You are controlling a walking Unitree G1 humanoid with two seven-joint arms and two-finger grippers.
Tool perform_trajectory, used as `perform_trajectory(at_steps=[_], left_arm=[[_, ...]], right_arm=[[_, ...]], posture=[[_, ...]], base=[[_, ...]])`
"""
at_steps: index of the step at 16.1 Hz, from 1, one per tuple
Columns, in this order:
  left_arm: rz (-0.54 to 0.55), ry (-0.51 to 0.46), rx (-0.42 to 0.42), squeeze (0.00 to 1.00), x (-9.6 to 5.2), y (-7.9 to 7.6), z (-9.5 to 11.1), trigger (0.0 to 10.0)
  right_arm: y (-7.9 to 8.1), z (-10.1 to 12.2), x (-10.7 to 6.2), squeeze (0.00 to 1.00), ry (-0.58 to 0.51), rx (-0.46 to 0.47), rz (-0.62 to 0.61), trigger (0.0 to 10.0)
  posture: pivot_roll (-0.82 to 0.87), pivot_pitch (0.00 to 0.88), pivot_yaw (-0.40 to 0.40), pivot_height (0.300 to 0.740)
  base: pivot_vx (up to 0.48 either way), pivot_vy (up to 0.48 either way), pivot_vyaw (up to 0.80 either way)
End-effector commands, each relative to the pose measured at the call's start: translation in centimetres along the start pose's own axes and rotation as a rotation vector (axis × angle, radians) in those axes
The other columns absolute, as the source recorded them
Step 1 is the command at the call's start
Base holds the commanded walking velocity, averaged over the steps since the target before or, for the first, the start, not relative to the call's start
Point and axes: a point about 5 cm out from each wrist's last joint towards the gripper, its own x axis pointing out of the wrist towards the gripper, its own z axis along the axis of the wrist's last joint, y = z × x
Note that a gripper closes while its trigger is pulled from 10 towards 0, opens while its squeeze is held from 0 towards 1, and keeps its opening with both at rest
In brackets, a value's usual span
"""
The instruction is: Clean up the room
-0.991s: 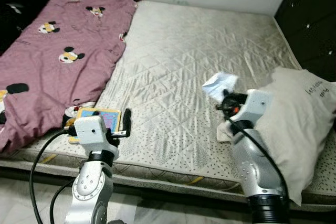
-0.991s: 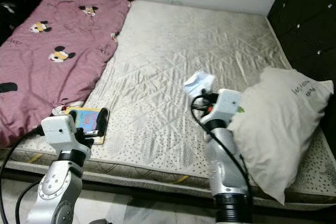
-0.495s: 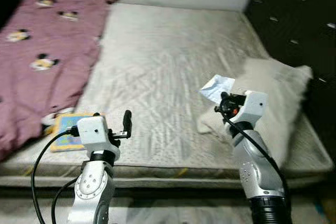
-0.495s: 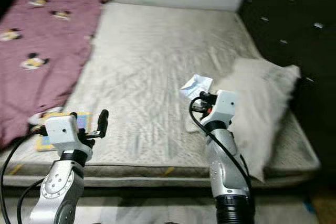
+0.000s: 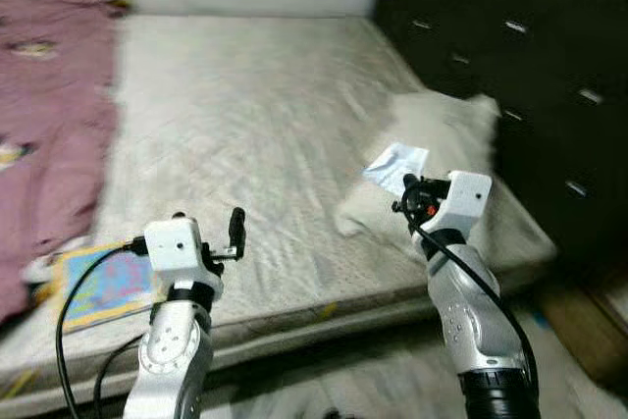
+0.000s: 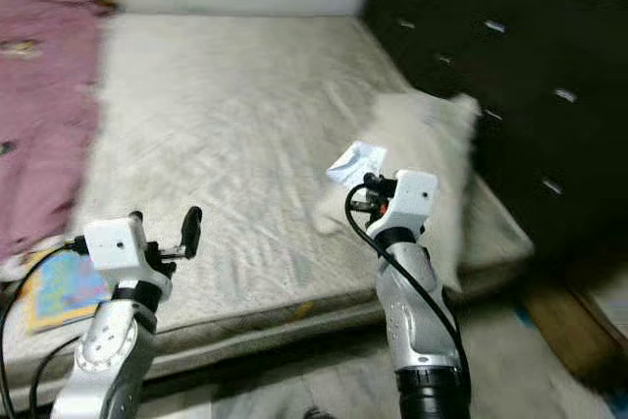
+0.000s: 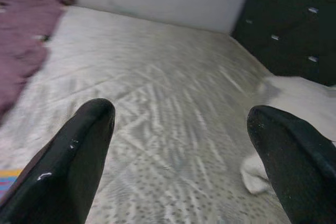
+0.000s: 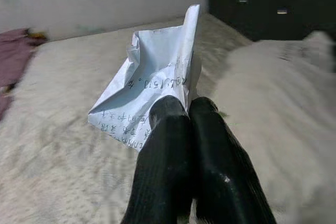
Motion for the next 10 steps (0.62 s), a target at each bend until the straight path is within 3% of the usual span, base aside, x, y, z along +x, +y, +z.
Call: perform_trajectory(at_steps=[1,4,10], left_arm=[[-0.008,0.011,-0.011,0.00,0.11,-0.61,-0.21,10.0],[-0.006,0.014,-0.006,0.00,0.17,-0.66,-0.23,10.0],[-0.012,0.013,0.002,0.00,0.29,-0.68,-0.22,10.0]], right_arm=[[-0.48,0.08,-0.11,0.00,0.001,-0.010,-0.012,10.0],[-0.44,-0.10,-0.12,0.00,0.006,-0.013,-0.008,10.0],[-0.27,-0.46,-0.20,0.00,0.017,-0.038,0.003,10.0]], posture=[[-0.04,0.121,-0.090,0.740],[-0.04,0.122,-0.088,0.740],[-0.04,0.123,-0.083,0.740]], base=[[0.000,0.322,-0.75],[0.000,0.325,-0.45],[0.000,0.350,0.00]])
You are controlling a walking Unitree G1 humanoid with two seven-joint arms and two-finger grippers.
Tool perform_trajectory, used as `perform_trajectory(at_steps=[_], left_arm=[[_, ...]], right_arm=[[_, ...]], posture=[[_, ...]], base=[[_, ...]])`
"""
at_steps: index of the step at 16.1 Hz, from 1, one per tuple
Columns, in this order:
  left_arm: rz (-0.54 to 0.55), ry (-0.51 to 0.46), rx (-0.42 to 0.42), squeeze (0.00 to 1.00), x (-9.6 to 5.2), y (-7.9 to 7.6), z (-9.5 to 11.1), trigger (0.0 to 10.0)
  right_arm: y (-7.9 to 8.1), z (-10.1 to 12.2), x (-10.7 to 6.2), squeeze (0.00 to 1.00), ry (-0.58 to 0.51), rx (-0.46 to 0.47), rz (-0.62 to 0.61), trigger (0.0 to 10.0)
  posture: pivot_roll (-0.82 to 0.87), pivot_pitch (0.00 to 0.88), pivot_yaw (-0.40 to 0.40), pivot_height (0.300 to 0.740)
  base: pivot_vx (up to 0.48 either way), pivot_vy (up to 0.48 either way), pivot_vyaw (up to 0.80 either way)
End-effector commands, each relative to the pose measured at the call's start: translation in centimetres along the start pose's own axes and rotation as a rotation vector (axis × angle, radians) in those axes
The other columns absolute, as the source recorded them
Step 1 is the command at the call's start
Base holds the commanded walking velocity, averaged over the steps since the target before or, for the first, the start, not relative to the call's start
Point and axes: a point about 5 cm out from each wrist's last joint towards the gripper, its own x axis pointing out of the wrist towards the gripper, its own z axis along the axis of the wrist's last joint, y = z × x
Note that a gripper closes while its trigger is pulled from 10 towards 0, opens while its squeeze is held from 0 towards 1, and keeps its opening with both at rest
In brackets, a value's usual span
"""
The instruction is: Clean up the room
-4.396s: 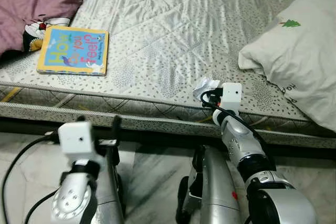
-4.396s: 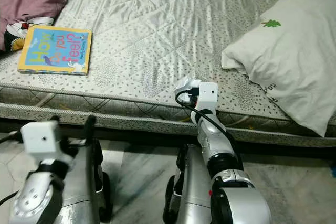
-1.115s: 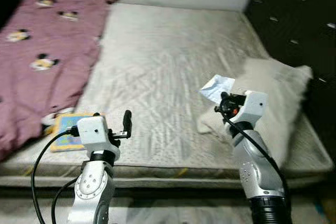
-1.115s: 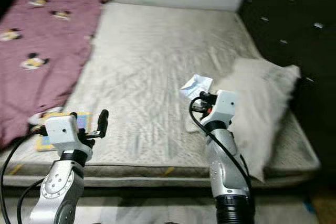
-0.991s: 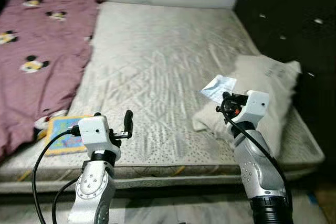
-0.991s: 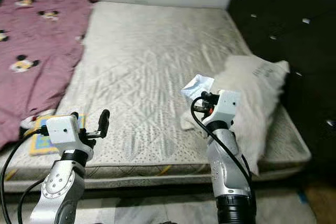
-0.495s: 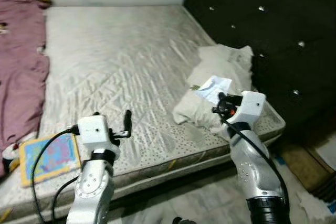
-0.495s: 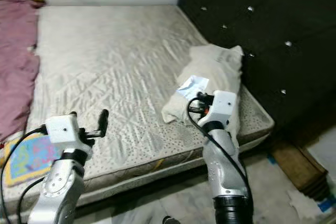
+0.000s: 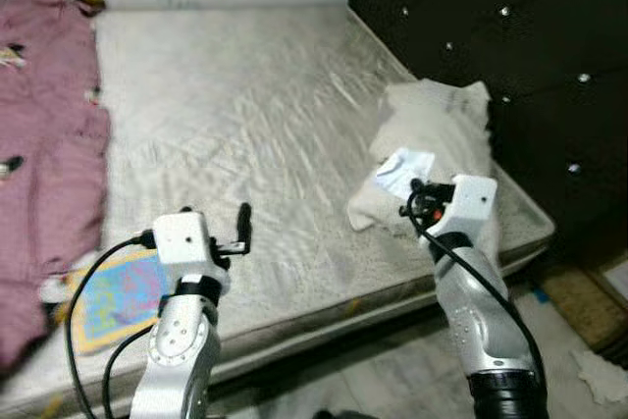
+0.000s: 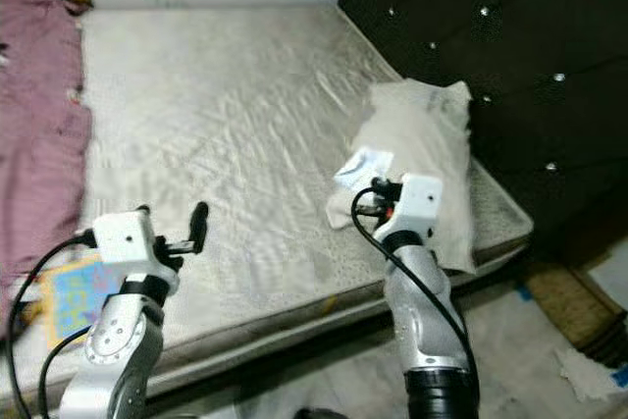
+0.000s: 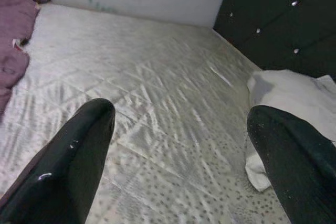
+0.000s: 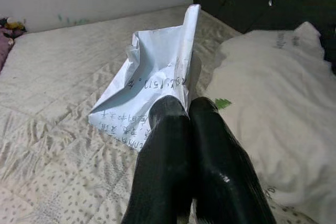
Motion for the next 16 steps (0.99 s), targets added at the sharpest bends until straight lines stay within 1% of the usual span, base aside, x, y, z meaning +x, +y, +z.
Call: perform_trajectory(at_steps=[1,4,6,7,9,12,13,16], left_arm=[[0.001,0.015,-0.008,0.00,-0.14,-0.16,-0.30,10.0],[0.007,0.017,0.003,0.00,-0.05,-0.15,-0.27,10.0],[0.005,0.006,0.007,0.00,0.02,-0.21,-0.06,10.0],[0.004,-0.002,0.016,0.00,0.06,-0.22,0.03,10.0],[0.001,-0.015,0.005,0.00,0.01,-0.29,0.17,10.0],[0.002,-0.011,-0.006,0.00,0.14,-0.32,0.13,10.0],[-0.002,-0.015,-0.006,0.00,0.20,-0.37,0.20,10.0],[-0.007,-0.019,-0.006,0.00,0.27,-0.40,0.24,10.0]], right_arm=[[0.41,0.07,0.09,0.00,-0.003,-0.005,0.008,10.0],[0.43,-0.15,0.18,0.00,0.004,-0.012,0.013,10.0],[0.79,-0.10,0.20,0.00,-0.002,-0.023,0.034,10.0],[0.96,-0.09,0.21,0.00,-0.006,-0.034,0.047,10.0],[1.05,-0.09,0.25,0.00,-0.006,-0.031,0.048,10.0],[1.08,-0.02,0.38,0.00,-0.009,-0.028,0.056,10.0],[1.08,-0.04,0.41,0.00,-0.010,-0.027,0.057,10.0],[1.18,-0.14,0.40,0.00,-0.006,-0.023,0.060,10.0]], posture=[[-0.04,0.123,-0.083,0.740],[-0.03,0.124,-0.085,0.740],[-0.03,0.126,-0.087,0.740],[-0.03,0.126,-0.088,0.740],[-0.02,0.126,-0.089,0.740],[-0.03,0.124,-0.090,0.740],[-0.03,0.123,-0.090,0.740],[-0.03,0.121,-0.089,0.740]], base=[[0.000,0.352,0.00],[0.000,0.365,0.00],[0.000,0.356,0.00],[0.000,0.000,0.00],[0.000,0.000,0.51],[0.000,0.000,0.80],[0.000,0.420,0.74],[0.000,0.480,0.00]])
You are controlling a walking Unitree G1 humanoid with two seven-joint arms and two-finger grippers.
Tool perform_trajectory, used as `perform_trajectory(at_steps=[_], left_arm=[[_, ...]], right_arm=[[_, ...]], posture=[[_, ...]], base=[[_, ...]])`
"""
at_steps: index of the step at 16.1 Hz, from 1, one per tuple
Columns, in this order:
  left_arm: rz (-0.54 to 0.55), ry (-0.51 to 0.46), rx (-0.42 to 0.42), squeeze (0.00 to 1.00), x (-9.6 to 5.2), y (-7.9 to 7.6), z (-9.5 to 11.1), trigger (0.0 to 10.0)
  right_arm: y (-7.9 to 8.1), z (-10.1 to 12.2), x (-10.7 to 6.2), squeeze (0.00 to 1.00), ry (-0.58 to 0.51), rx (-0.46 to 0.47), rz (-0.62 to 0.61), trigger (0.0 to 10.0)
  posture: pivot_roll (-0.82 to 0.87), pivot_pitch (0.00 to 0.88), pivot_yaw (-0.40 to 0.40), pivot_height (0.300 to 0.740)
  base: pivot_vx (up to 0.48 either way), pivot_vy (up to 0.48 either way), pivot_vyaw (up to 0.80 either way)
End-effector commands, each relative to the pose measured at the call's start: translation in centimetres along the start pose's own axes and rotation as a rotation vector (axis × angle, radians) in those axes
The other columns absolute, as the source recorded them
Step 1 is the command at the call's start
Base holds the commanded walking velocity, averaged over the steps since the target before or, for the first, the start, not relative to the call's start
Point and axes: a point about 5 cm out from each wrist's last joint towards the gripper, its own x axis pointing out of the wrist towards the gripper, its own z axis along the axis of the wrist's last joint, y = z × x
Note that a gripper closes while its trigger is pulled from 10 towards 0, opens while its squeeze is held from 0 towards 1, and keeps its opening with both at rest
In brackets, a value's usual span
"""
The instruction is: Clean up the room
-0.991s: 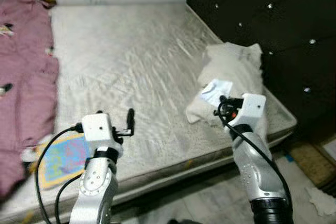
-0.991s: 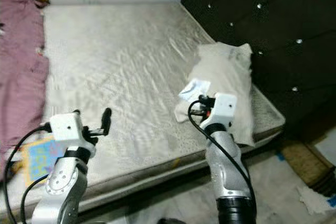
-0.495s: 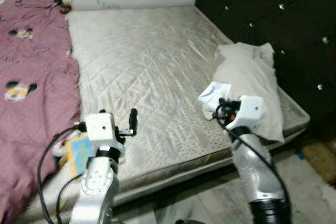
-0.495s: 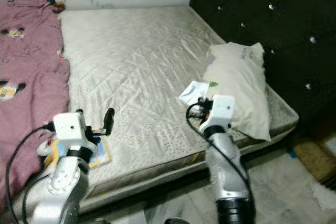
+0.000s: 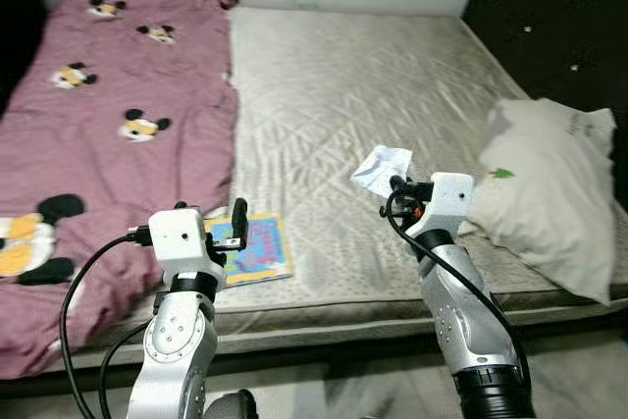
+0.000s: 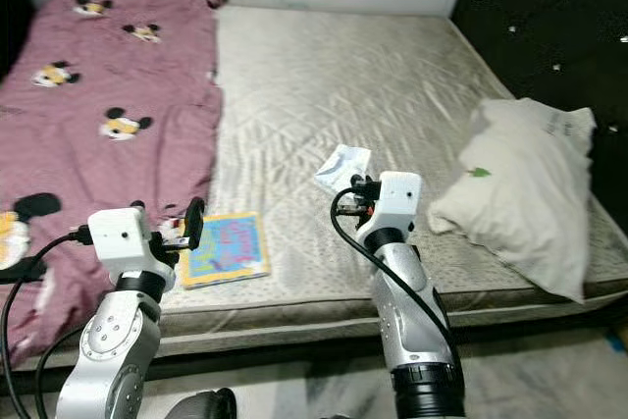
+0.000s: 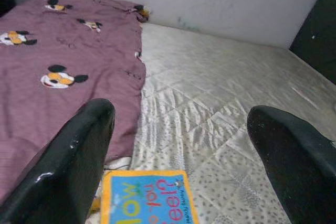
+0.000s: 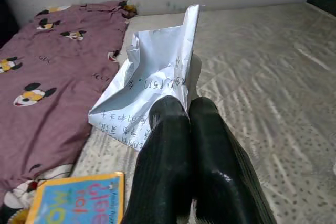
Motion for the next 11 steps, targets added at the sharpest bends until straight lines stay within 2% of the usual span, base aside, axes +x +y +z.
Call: perform_trajectory(at_steps=[1,8,11], left_arm=[[-0.009,0.003,-0.013,0.00,0.03,-0.40,-0.11,10.0],[-0.012,-0.001,-0.008,0.00,0.03,-0.51,-0.11,10.0],[-0.019,0.000,-0.006,0.00,0.04,-0.62,-0.16,10.0]], right_arm=[[-0.21,-0.18,-0.08,0.00,0.005,0.003,-0.009,10.0],[-0.03,-0.20,-0.09,0.00,-0.002,-0.014,0.010,10.0],[0.01,-0.12,-0.08,0.00,-0.020,-0.068,0.009,10.0]], posture=[[-0.03,0.120,-0.089,0.740],[-0.03,0.118,-0.090,0.740],[-0.03,0.117,-0.092,0.740]], base=[[0.000,0.480,0.00],[0.000,0.480,0.00],[0.000,0.480,0.00]])
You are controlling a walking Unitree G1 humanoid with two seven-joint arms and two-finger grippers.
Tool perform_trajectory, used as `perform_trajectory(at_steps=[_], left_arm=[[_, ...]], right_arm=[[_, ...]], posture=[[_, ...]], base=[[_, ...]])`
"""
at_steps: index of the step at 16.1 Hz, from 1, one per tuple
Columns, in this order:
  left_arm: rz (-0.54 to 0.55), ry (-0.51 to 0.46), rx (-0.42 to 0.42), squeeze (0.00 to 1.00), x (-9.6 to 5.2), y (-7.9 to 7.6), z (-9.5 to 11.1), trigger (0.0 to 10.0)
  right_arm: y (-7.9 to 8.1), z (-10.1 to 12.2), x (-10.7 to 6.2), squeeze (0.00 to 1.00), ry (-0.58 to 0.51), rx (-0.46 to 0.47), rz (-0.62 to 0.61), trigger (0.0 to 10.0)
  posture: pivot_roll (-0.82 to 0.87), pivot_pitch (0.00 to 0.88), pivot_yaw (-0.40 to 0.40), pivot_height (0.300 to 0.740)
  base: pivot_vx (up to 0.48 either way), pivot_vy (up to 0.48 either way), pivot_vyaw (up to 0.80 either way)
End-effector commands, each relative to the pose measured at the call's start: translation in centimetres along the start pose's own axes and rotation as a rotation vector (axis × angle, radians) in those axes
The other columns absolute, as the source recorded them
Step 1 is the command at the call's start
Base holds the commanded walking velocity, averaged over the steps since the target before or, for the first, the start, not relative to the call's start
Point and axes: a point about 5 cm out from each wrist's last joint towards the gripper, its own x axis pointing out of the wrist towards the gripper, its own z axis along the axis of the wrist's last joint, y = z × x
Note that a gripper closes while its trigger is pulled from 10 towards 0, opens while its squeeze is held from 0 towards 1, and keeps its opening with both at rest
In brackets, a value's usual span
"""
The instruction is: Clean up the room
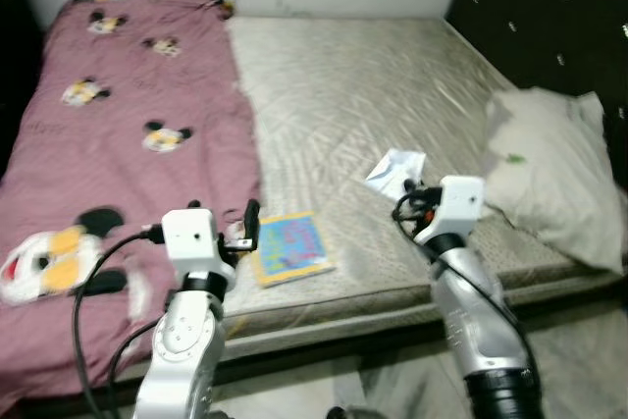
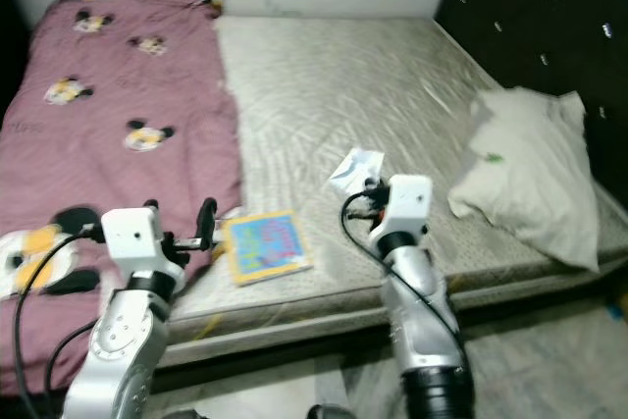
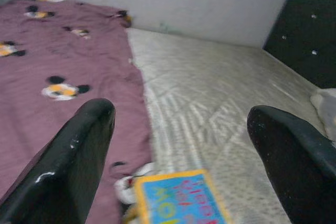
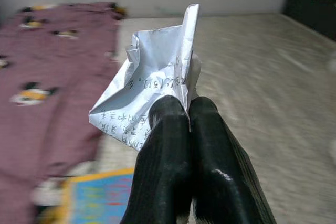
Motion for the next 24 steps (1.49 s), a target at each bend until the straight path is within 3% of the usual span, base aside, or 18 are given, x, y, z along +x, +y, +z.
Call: perform_trajectory(at_steps=[1,5,14,19,24], left_arm=[[-0.023,-0.004,-0.010,0.00,0.0,-0.7,0.1,10.0],[-0.019,-0.003,-0.009,0.00,0.0,-0.6,0.1,10.0],[-0.020,0.000,-0.007,0.00,0.1,-0.6,0.1,10.0],[-0.028,-0.019,0.007,0.00,0.0,-0.7,0.4,10.0],[-0.034,-0.028,-0.044,0.00,0.0,-1.0,0.6,10.0]], right_arm=[[-0.3,0.2,-0.1,0.00,-0.017,-0.032,0.000,10.0],[0.8,0.0,-0.1,0.00,-0.012,-0.007,0.060,10.0],[1.3,0.0,-0.2,0.00,-0.017,-0.005,0.104,10.0],[1.6,0.3,0.0,0.00,-0.030,-0.021,0.119,10.0],[1.6,0.5,0.2,0.00,-0.037,-0.041,0.128,10.0]], posture=[[-0.03,0.119,-0.092,0.740],[-0.02,0.120,-0.093,0.740],[-0.03,0.127,-0.094,0.740],[-0.03,0.138,-0.095,0.740],[-0.03,0.150,-0.105,0.740]], base=[[0.000,0.480,0.00],[0.000,0.480,0.00],[0.000,0.480,0.00],[0.000,0.000,0.38],[0.000,0.000,0.80]])
